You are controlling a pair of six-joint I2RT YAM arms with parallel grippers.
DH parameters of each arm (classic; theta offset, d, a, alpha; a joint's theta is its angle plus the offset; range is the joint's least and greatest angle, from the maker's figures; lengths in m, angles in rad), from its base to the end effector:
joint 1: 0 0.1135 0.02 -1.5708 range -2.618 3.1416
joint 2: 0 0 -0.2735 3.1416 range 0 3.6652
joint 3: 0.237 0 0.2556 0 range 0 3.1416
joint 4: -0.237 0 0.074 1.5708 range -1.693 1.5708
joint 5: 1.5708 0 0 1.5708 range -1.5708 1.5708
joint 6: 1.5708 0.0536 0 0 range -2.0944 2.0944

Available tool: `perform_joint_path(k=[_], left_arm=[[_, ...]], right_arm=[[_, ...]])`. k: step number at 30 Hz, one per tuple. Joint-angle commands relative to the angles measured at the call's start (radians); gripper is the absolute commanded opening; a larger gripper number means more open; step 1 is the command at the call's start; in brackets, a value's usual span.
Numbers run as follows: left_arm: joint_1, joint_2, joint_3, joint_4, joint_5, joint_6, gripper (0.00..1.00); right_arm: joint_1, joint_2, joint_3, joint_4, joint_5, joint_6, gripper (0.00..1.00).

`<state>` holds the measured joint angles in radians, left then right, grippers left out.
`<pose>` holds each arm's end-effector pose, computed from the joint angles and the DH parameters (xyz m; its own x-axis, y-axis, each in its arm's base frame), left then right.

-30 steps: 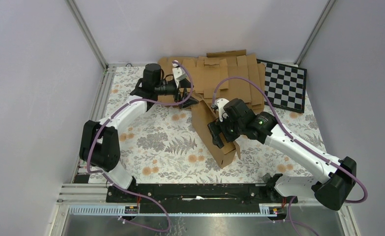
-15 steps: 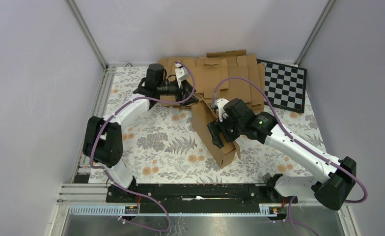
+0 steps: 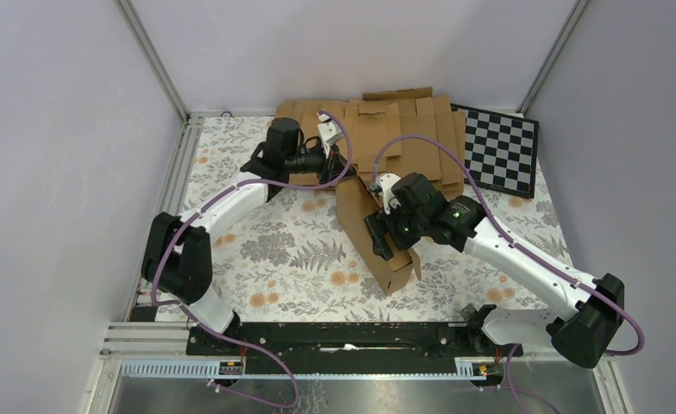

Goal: Fold the paper box

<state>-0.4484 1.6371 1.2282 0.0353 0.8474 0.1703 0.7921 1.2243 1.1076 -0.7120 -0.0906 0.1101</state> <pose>0.3357 -0.2061 0.3027 -0.1689 0.2058 -0.9639 0.9583 0.2629 -0.1118 0.1840 0.1934 0.3075 -0.5972 -0.4494 -0.6644 -0.6904 0.7096 0.1405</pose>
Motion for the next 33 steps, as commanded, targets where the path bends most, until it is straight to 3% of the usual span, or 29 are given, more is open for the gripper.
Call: perform_joint_path(k=[1,3,7,17,23,30,33], left_arm=[[-0.009,-0.08,-0.004,0.054,-0.083,-0.084,0.05],[-0.012,-0.089,-0.004,0.04,-0.098,-0.093,0.0],[-0.018,-0.092,0.029,-0.021,-0.14,-0.108,0.0],[-0.064,-0.017,0.258,-0.363,-0.261,-0.216,0.0],[-0.064,-0.007,0.301,-0.439,-0.294,-0.261,0.0],[-0.077,-0.007,0.286,-0.441,-0.287,-0.278,0.0],[-0.079,-0.018,0.252,-0.425,-0.307,-0.27,0.0]], right_arm=[[0.007,-0.004,0.017,0.019,0.005,0.003,0.83],[0.006,-0.005,0.015,0.019,0.006,0.003,0.83],[0.007,-0.003,0.008,0.024,0.0,0.008,0.83],[0.007,0.02,0.015,0.0,0.028,-0.002,0.82],[0.007,0.043,0.021,-0.01,0.028,-0.003,0.82],[0.007,0.021,0.034,0.006,0.015,0.009,0.97],[0.007,-0.008,0.034,0.026,0.007,0.02,1.0]])
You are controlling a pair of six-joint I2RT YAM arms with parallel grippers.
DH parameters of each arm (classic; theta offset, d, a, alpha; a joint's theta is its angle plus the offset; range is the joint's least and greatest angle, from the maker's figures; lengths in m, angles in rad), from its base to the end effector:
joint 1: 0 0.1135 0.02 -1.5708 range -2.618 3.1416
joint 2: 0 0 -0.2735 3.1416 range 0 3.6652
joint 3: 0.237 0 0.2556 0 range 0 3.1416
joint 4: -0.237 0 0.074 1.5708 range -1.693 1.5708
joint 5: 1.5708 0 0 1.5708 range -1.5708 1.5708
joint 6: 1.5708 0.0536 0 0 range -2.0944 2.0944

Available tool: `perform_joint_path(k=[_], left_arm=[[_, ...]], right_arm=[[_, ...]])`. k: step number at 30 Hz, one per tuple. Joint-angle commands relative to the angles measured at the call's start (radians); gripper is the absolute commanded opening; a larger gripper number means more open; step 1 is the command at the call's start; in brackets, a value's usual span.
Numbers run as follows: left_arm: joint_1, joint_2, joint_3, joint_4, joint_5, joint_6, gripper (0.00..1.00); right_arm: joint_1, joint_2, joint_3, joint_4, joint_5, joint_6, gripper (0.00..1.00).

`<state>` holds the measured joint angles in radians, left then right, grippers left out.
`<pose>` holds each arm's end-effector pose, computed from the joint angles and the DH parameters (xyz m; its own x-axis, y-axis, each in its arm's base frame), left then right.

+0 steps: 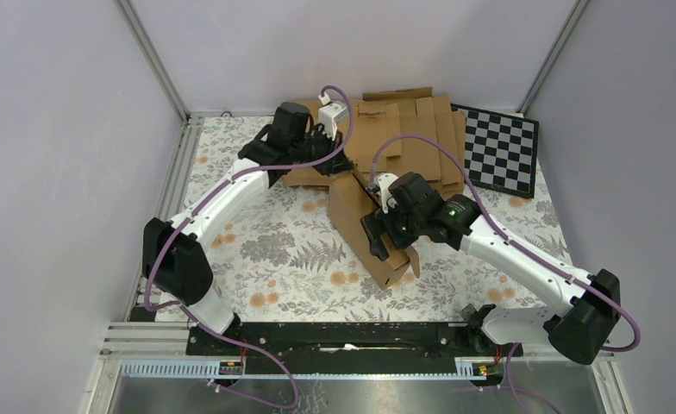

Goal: Fold the paper box

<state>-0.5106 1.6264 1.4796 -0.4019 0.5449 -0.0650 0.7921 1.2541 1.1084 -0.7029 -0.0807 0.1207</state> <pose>0.3284 -0.2158 0.3471 -0.5063 0.2199 -0.8338 0.7725 0.5454 -0.3252 0.1891 0.1978 0.3011 -0.6131 -0.4505 -0.6489 -0.6780 0.7216 0.1396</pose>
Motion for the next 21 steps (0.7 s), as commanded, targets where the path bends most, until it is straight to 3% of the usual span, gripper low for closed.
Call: perform_joint_path(k=[1,4,8,13,15,21], left_arm=[[-0.017,-0.013,-0.015,0.022,-0.008,-0.036,0.0],[-0.017,-0.031,-0.057,0.047,-0.012,-0.047,0.01],[-0.019,-0.071,-0.122,0.077,-0.034,-0.024,0.19],[-0.019,-0.111,-0.192,0.134,-0.065,-0.016,0.33],[-0.019,-0.119,-0.199,0.135,-0.073,-0.016,0.33],[-0.022,-0.153,-0.213,0.148,-0.114,-0.019,0.14]], right_arm=[[0.007,-0.041,0.034,0.018,0.004,0.012,1.0],[0.007,-0.044,0.03,0.017,0.019,0.015,1.0],[0.007,-0.043,0.021,0.016,0.01,0.015,0.96],[0.007,-0.037,0.015,0.015,-0.002,0.015,0.93],[0.007,-0.035,0.012,0.015,-0.006,0.017,0.92],[0.007,-0.027,0.01,0.016,-0.016,0.019,0.89]])
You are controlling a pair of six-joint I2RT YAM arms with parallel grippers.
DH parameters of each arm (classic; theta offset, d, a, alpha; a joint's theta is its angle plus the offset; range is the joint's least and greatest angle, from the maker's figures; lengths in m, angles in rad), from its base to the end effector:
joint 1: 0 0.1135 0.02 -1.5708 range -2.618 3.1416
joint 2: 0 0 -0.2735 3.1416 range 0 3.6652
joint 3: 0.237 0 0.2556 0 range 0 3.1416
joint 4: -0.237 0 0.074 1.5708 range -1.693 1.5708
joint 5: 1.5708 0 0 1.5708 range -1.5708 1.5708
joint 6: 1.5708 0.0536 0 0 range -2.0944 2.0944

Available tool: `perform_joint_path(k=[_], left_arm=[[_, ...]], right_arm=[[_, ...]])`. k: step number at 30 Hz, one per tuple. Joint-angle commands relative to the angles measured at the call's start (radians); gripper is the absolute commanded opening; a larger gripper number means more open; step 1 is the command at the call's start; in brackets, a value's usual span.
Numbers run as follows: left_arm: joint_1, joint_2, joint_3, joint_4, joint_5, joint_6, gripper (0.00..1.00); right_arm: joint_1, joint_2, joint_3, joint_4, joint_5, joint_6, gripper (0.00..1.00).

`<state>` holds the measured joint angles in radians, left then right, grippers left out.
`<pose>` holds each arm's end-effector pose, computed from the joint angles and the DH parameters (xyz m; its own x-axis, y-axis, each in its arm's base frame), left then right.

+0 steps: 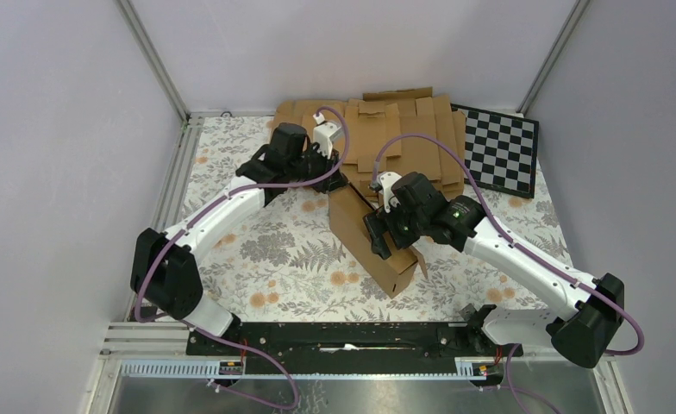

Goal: Fold the paper box

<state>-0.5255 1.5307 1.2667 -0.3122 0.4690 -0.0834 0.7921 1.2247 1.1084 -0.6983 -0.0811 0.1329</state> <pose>0.3051 -0.2049 0.3135 -0.5343 0.2239 -0.8151 0.7334 0.6023 -0.3153 0.1854 0.1941 0.3089 -0.6056 -0.4257 -0.6723 -0.6742 0.7233 0.1493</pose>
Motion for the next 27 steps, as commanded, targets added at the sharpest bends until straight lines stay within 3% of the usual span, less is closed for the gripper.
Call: perform_joint_path(k=[1,6,10,13,20,27], left_arm=[[-0.009,-0.059,0.005,0.048,-0.045,-0.001,0.13],[-0.024,-0.069,-0.002,0.025,-0.092,0.003,0.14],[-0.035,-0.085,-0.07,0.077,-0.116,0.004,0.06],[-0.042,-0.103,-0.131,0.138,-0.142,0.004,0.01],[-0.048,-0.156,-0.243,0.247,-0.184,-0.009,0.0],[-0.063,-0.185,-0.261,0.252,-0.215,-0.026,0.0]], right_arm=[[0.007,0.003,0.009,0.01,-0.016,0.007,0.89],[0.007,0.005,0.007,0.011,-0.01,0.004,0.91],[0.007,-0.01,0.017,0.011,-0.002,0.006,0.99],[0.007,-0.034,0.031,0.013,0.019,0.015,1.0],[0.007,-0.115,0.033,0.005,0.075,0.066,1.0],[0.007,-0.202,0.047,-0.141,0.29,0.174,1.0]])
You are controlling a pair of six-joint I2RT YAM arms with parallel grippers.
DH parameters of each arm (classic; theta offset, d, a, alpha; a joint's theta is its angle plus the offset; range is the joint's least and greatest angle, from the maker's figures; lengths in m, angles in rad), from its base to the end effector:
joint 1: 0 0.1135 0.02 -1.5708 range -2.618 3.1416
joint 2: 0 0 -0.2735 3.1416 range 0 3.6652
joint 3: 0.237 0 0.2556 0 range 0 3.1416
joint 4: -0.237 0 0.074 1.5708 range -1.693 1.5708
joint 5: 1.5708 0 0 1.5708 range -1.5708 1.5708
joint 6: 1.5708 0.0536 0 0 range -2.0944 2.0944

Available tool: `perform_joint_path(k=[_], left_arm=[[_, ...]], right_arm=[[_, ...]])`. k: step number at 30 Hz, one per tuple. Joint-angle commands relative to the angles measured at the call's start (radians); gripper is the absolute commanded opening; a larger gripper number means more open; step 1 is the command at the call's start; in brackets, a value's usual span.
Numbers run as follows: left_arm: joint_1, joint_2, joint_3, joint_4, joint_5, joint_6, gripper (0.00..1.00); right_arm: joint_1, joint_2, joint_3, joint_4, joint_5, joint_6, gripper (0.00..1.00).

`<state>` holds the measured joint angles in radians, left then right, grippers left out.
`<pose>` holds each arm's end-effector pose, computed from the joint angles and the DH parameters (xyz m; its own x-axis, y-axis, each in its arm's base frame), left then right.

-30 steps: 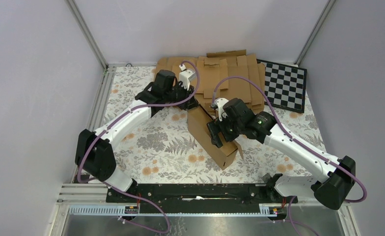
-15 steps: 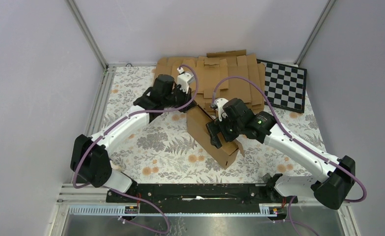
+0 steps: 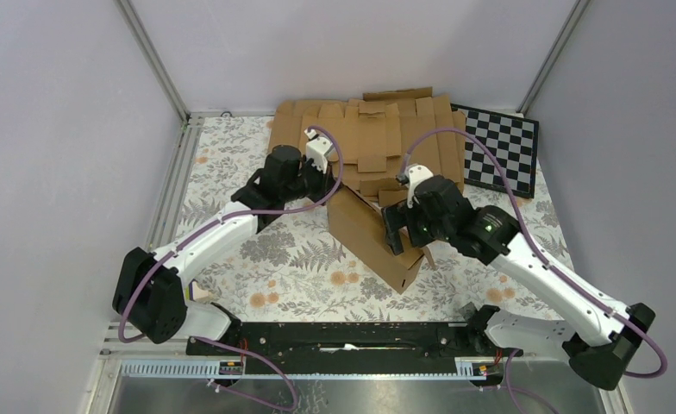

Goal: Fold the paper box

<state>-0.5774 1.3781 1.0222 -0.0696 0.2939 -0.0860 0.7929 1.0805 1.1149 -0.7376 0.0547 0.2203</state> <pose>0.2727 -0.1962 0.2999 -0.4084 0.1680 -0.8972 0.7111 0.6748 -0.1974 0.1668 0.1652 0.3408 -0.5919 -0.2899 -0.7521 -0.5664 0.8135 0.1322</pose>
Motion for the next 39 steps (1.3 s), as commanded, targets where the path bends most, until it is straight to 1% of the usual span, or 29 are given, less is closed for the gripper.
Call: perform_joint_path(k=[1,4,8,9,11,14,16,18,25,29,35,36,39], left_arm=[[-0.014,-0.036,-0.014,0.005,-0.044,-0.024,0.0],[-0.026,-0.035,0.008,-0.028,-0.066,-0.032,0.0],[-0.039,-0.031,0.025,-0.06,-0.089,-0.032,0.0],[-0.039,-0.033,0.025,-0.061,-0.094,-0.032,0.0],[-0.042,-0.033,0.026,-0.064,-0.099,-0.034,0.0],[-0.046,-0.034,0.034,-0.073,-0.101,-0.036,0.0],[-0.05,-0.034,0.036,-0.078,-0.101,-0.043,0.0],[-0.055,-0.038,0.034,-0.081,-0.112,-0.049,0.0],[-0.081,-0.057,0.024,-0.1,-0.141,-0.068,0.0],[-0.102,-0.066,0.018,-0.1,-0.158,-0.068,0.0],[-0.119,-0.065,0.01,-0.104,-0.205,-0.064,0.0],[-0.12,-0.066,0.007,-0.103,-0.214,-0.062,0.0],[-0.123,-0.068,-0.003,-0.104,-0.229,-0.056,0.0]], right_arm=[[0.006,-0.075,0.037,-0.125,0.166,0.108,1.0],[0.006,-0.13,0.018,-0.192,0.185,0.161,0.98],[0.006,-0.213,-0.028,-0.239,0.19,0.199,0.86],[0.006,-0.226,-0.036,-0.245,0.185,0.206,0.82],[0.006,-0.241,-0.041,-0.258,0.151,0.225,0.77],[0.006,-0.233,-0.04,-0.281,0.093,0.253,0.76],[0.006,-0.218,-0.036,-0.3,0.081,0.266,0.76],[0.006,-0.208,-0.032,-0.302,0.071,0.283,0.74],[0.006,-0.204,-0.043,-0.224,0.015,0.409,0.47],[0.006,-0.202,-0.03,-0.212,0.059,0.479,0.28],[0.006,-0.253,-0.063,-0.177,0.109,0.606,0.06],[0.006,-0.265,-0.068,-0.173,0.121,0.626,0.03],[0.006,-0.299,-0.082,-0.159,0.141,0.674,0.03]])
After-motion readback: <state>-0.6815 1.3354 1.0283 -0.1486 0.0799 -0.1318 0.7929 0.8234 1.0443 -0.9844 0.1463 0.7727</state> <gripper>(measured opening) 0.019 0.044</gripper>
